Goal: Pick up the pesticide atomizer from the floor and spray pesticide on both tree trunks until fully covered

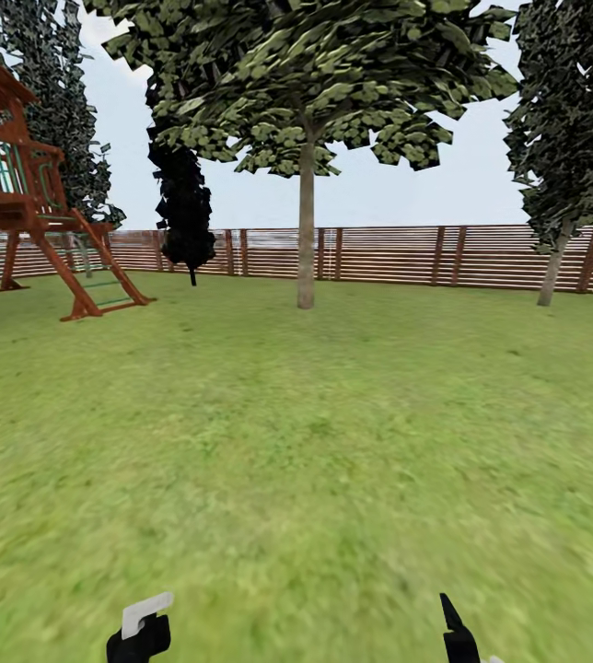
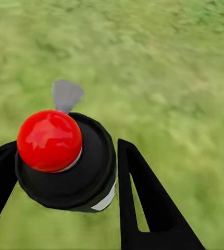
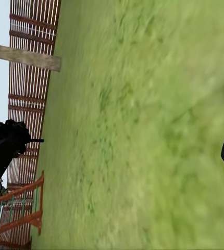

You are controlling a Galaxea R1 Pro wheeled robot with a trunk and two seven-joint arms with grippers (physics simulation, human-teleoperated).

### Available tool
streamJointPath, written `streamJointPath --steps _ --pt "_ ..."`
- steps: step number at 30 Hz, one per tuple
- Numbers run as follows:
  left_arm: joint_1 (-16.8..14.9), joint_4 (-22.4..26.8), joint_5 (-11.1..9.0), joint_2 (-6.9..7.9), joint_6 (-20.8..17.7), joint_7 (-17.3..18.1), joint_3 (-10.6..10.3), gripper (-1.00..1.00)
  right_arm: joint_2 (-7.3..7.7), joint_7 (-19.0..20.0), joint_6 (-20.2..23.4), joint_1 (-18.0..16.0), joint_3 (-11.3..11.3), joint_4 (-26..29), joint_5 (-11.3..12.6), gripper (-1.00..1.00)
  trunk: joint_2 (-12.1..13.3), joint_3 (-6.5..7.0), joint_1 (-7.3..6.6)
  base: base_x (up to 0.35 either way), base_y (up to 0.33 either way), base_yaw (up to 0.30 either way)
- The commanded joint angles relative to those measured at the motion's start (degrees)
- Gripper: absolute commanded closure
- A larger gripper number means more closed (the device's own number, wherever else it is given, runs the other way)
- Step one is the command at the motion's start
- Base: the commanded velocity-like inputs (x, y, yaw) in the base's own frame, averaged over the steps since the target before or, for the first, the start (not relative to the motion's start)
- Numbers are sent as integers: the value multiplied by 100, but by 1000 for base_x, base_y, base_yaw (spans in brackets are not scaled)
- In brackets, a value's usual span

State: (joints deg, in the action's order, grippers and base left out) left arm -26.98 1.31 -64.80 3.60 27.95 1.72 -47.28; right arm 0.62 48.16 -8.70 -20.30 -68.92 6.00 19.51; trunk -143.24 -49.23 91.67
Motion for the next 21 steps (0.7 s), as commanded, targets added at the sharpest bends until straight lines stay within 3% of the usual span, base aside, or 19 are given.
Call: streamJointPath --steps 1,21 --pt "0 0 2 0 0 -3 -1 100 0 0 0 1 0 -1 0 -100 0 0 0 322 118 0" --pt "0 0 2 0 0 -1 -1 100 0 0 0 0 1 5 0 -100 0 0 0 323 118 0"
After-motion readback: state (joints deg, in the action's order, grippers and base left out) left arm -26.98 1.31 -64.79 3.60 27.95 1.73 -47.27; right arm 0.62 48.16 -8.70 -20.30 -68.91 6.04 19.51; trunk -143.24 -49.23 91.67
